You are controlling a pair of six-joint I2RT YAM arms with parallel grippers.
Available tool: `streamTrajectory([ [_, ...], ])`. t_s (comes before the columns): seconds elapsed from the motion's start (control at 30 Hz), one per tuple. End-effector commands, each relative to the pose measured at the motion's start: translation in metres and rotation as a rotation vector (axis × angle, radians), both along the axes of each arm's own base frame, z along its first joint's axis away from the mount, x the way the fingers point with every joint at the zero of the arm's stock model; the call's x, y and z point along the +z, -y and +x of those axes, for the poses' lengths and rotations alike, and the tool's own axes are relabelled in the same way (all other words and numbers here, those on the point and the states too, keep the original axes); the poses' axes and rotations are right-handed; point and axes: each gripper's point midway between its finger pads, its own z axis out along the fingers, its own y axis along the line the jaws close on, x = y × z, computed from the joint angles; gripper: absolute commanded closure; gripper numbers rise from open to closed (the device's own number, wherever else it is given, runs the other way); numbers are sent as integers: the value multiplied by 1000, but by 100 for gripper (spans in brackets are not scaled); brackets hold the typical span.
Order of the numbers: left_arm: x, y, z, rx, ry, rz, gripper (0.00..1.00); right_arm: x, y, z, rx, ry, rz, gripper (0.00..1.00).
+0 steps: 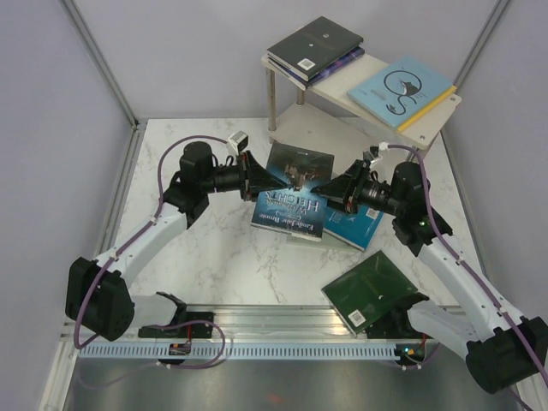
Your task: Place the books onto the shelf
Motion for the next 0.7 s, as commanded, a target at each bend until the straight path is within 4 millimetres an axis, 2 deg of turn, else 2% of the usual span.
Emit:
streamTrajectory([
  [0.0, 48, 0, -18, -48, 100, -124, 98, 41, -14, -3, 54, 113, 122, 49],
  [0.17, 53, 4, -17, -64, 100, -145, 98, 59, -23, -8, 84, 150, 186, 56],
  [0.27, 51, 5, -17, -76, 93, -142, 98, 65, -23, -8, 85, 165, 201, 66],
  [0.33, 48, 6, -16, -86, 85, -139, 98, 72, -23, -10, 91, 181, 220, 79],
  [0.4, 45, 7, -15, -93, 80, -134, 96, 79, -23, -12, 99, 196, 226, 100],
  [0.43, 45, 7, -15, -100, 84, -131, 93, 79, -23, -11, 97, 184, 215, 100],
  [0.47, 43, 7, -14, -101, 85, -126, 87, 88, -22, -12, 97, 222, 206, 100],
  [0.5, 44, 6, -12, -96, 79, -115, 72, 91, -22, -11, 92, 234, 192, 100],
  [0.53, 43, 5, -11, -89, 104, -102, 63, 85, -21, -10, 87, 198, 152, 100],
  [0.57, 48, 1, -7, -72, 127, -96, 54, 97, -20, -8, 77, 269, 117, 100],
  [0.6, 45, -2, -6, -57, 103, -72, 40, 100, -20, -7, 72, 277, 95, 100],
  [0.63, 46, -6, -4, -42, 133, -59, 35, 99, -18, -3, 61, 265, 72, 100],
  [0.67, 46, -13, 2, -15, 135, -47, 31, 108, -17, 1, 51, 270, 81, 100],
])
